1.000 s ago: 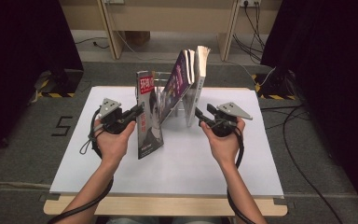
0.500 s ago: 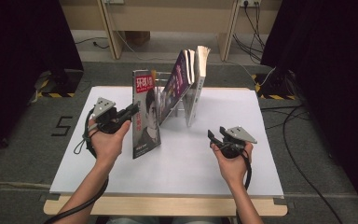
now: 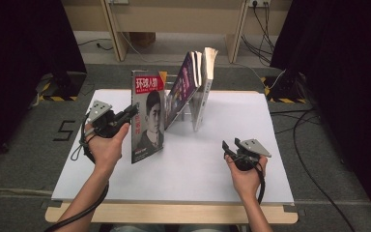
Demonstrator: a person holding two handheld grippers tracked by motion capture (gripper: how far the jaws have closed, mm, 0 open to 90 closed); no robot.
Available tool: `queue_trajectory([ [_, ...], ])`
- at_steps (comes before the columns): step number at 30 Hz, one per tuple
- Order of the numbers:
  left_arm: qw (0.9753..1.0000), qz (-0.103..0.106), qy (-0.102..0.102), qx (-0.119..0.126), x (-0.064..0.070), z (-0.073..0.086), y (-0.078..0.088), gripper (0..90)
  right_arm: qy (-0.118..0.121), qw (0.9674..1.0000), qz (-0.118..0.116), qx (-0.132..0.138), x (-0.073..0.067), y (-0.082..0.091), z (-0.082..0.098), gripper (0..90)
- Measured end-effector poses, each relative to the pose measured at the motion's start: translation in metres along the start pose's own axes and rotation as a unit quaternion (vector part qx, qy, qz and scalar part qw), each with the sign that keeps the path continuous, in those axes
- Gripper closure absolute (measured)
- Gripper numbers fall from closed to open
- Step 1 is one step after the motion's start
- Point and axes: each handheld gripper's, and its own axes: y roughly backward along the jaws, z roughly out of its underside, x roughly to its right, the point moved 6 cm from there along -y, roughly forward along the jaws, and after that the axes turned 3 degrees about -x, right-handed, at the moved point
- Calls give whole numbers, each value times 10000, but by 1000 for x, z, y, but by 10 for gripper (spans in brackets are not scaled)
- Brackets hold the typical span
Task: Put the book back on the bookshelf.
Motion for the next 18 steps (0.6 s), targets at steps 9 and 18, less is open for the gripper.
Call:
queue_trajectory([
  [9,9998,-81,162,116,-9,-10,-2,875,-10,10000,11,-34,2,-1,3,488],
  [18,9996,-179,159,169,-15,-19,-7,874,-22,10000,0,-42,2,-1,3,488],
])
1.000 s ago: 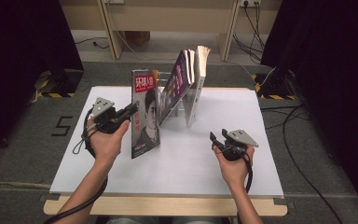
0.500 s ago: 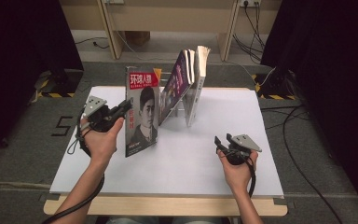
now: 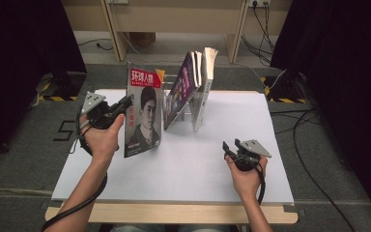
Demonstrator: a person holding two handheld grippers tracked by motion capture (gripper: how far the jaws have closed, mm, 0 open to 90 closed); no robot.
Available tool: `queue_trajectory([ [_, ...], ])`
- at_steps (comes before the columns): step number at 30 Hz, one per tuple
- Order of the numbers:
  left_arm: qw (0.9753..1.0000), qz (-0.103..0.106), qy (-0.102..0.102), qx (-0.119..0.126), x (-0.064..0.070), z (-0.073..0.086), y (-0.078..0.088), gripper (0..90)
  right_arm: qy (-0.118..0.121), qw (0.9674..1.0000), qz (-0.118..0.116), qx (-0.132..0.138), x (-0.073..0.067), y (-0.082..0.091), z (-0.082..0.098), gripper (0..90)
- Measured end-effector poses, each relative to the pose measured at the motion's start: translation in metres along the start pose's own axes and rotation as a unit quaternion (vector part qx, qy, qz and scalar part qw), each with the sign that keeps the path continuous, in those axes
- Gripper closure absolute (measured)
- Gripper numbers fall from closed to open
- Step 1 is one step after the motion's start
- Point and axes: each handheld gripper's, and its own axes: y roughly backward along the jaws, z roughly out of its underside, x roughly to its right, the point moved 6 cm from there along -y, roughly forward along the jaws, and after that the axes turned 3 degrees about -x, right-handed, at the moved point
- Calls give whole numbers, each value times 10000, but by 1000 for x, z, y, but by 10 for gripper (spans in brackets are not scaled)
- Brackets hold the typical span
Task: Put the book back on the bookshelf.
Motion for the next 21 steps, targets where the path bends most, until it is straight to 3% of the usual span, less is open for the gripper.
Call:
queue_trajectory([
  [21,9997,-120,202,108,-13,-15,-12,875,-25,10000,28,12,3,0,0,489],
])
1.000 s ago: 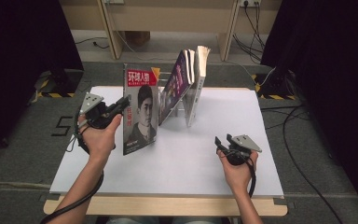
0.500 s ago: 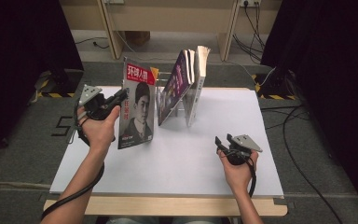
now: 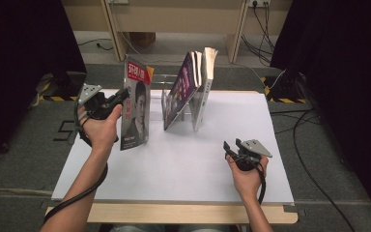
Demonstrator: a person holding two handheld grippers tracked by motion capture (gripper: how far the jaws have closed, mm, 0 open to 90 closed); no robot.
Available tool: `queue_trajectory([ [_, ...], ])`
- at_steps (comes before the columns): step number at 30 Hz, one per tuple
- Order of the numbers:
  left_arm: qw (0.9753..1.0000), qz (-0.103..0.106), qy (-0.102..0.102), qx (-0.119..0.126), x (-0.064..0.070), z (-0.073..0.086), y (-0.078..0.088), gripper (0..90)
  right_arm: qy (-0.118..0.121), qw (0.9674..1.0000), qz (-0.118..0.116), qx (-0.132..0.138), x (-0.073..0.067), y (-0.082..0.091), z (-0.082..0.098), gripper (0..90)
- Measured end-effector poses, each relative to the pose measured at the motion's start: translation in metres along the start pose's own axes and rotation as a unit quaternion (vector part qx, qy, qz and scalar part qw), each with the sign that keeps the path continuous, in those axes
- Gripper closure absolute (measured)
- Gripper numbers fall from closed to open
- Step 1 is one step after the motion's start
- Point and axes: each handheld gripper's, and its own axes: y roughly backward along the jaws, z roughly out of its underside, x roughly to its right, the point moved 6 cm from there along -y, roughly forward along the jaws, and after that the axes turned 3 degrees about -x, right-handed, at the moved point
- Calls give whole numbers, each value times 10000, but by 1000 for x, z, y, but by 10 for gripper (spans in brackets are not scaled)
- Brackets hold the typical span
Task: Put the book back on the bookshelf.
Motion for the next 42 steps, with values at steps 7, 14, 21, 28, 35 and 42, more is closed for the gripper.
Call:
queue_trajectory([
  [7,10000,78,49,-14,3,-5,-16,875,5,10000,8,-12,0,0,0,490],
  [14,9999,95,-20,104,5,-20,-33,875,-17,10000,7,-5,2,-1,1,490],
  [21,9997,-2,-106,234,5,-33,-58,875,-24,10000,19,-3,5,-1,2,490],
  [28,9988,1,-134,478,6,-38,-78,875,-40,10000,11,2,7,-2,3,491],
  [35,9986,-219,-145,459,-14,-11,-90,874,-57,10000,-3,-29,7,-2,4,491],
  [42,9986,-242,-127,457,-27,10,-78,871,-30,10000,-24,-64,5,-4,6,493],
])
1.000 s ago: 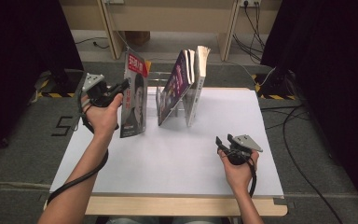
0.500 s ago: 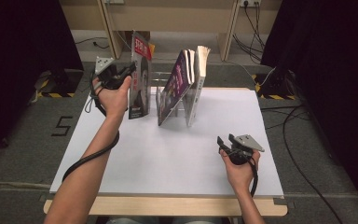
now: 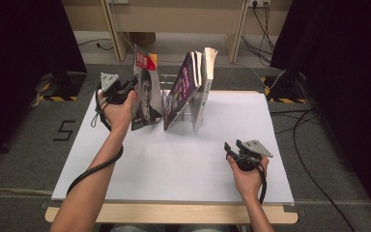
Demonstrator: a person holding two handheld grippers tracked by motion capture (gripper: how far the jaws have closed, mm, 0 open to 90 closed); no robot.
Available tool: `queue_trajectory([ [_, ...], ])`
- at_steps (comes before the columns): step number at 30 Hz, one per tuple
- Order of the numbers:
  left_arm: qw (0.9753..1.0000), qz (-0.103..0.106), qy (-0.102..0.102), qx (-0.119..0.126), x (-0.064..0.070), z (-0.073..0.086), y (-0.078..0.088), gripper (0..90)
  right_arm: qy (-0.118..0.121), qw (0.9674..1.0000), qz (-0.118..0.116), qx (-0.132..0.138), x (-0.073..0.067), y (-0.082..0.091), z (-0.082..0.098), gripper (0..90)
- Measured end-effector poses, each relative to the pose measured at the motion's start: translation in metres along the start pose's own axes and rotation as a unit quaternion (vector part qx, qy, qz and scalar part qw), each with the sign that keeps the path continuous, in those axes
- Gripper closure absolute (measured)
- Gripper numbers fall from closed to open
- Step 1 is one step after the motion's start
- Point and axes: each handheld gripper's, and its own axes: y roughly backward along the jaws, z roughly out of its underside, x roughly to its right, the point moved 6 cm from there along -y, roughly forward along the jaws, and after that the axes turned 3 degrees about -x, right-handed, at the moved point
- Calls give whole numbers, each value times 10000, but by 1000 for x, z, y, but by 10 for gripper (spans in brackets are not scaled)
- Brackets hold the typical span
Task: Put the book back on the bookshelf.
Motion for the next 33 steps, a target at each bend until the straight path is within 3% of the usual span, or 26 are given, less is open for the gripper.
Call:
queue_trajectory([
  [10,9997,-45,-172,-175,-11,18,19,863,30,10000,-54,-44,-5,-1,1,492],
  [12,9995,12,-203,-233,-10,20,21,847,25,10000,-45,-28,-4,-1,1,492],
  [16,9993,-66,-144,-334,-11,20,23,778,2,10000,-39,-52,-3,-1,1,490],
  [19,9983,-163,-116,-547,-12,18,20,667,-24,9999,-60,-83,-3,-1,2,486],
  [20,9983,-163,-116,-547,-12,18,20,646,-24,9999,-60,-83,-3,-1,2,486],
  [24,9956,-136,-88,-925,-13,19,11,591,-82,9999,-69,-134,-2,-2,4,484],
  [29,9930,-62,-82,-1177,-9,21,1,566,-63,9998,-83,-166,-2,-3,5,481],
  [33,9913,-177,-63,-1303,-9,21,-7,585,-113,9997,-101,-209,-1,-4,6,480],
])
